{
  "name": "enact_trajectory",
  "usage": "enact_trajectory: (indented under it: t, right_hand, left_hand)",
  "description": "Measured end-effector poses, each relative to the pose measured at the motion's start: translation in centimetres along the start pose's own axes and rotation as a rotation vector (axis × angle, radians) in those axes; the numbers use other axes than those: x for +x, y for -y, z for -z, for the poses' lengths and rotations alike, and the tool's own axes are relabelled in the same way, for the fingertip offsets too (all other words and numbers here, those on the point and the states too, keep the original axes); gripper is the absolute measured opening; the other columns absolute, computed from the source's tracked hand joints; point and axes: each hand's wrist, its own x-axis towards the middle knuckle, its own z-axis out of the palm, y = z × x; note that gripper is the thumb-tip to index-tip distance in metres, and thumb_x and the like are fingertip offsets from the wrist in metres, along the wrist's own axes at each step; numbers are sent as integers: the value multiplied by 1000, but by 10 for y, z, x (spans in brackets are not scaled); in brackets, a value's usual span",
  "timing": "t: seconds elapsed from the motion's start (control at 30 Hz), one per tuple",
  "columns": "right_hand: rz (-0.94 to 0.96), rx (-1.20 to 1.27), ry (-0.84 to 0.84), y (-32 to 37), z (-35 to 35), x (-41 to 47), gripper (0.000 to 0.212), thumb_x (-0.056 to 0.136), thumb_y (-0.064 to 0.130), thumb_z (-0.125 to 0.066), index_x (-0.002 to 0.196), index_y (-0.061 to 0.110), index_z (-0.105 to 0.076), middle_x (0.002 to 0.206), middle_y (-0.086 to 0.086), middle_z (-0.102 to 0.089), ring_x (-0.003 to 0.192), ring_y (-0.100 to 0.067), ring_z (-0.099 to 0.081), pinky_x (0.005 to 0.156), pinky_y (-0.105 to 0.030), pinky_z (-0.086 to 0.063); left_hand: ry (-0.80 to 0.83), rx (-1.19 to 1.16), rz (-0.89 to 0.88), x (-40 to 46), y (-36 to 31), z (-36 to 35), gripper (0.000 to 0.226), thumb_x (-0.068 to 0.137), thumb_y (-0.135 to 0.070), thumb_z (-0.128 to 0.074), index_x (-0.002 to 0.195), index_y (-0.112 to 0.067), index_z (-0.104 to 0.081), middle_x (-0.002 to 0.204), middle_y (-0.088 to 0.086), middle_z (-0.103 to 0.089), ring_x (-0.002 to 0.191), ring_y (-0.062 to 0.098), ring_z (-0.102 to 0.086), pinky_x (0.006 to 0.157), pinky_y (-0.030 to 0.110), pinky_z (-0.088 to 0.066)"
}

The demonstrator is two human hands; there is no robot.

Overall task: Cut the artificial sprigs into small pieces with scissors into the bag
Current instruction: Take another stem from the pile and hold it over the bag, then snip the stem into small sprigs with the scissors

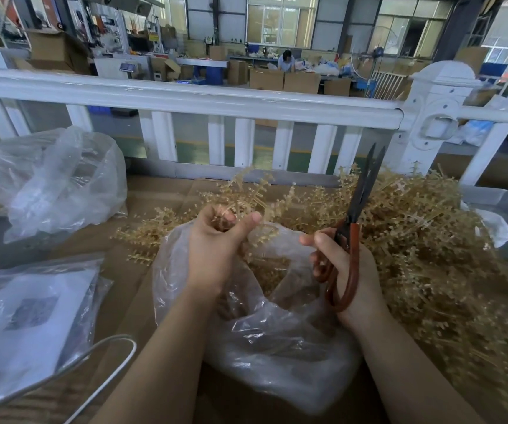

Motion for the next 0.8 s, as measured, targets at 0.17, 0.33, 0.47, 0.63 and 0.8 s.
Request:
enact_trajectory:
  t: [0.17, 0.33, 0.47, 0.63, 0.8]
  right_hand:
    - [-7, -44, 17, 2, -3, -3, 27, 81, 40, -69, 92, 15, -69, 97, -13, -77, 62, -10, -60, 51, -18, -47]
    - [-15, -78, -10, 4, -5, -3, 43, 79, 42, -69, 101, 5, -67, 95, -13, -78, 59, -8, -59, 49, -18, -47]
    - [-35, -22, -25, 2, -3, -1, 36, 80, 32, -72, 102, 3, -69, 90, -14, -77, 56, -9, -59, 47, -18, -47]
    - [-57, 18, -40, -5, 3, 2, 19, 96, -1, -59, 109, 9, -70, 87, -10, -77, 57, -8, -58, 48, -18, -46]
    - [-41, -52, -46, -8, 1, 4, 28, 91, -2, -68, 111, 16, -72, 74, -2, -71, 51, -7, -51, 47, -17, -45]
  left_hand:
    - [116, -5, -96, -2, -3, -2, 38, 65, -25, -84, 74, -17, -49, 61, -9, -56, 53, 8, -55, 50, 22, -47]
    - [213, 17, -156, -4, -2, -1, 33, 68, -27, -85, 73, -25, -52, 64, -6, -58, 56, 13, -57, 50, 26, -48]
    - [279, 7, -142, -2, -1, -1, 33, 71, -25, -86, 73, -25, -52, 61, -8, -57, 50, 7, -54, 47, 20, -46]
    - [293, -186, -37, -2, -1, -1, 28, 72, -21, -84, 75, -23, -56, 72, 12, -56, 62, 24, -56, 56, 31, -50]
    - [332, -307, 77, -1, -4, 1, 24, 75, -15, -75, 78, -11, -52, 72, 17, -50, 68, 31, -47, 71, 50, -45]
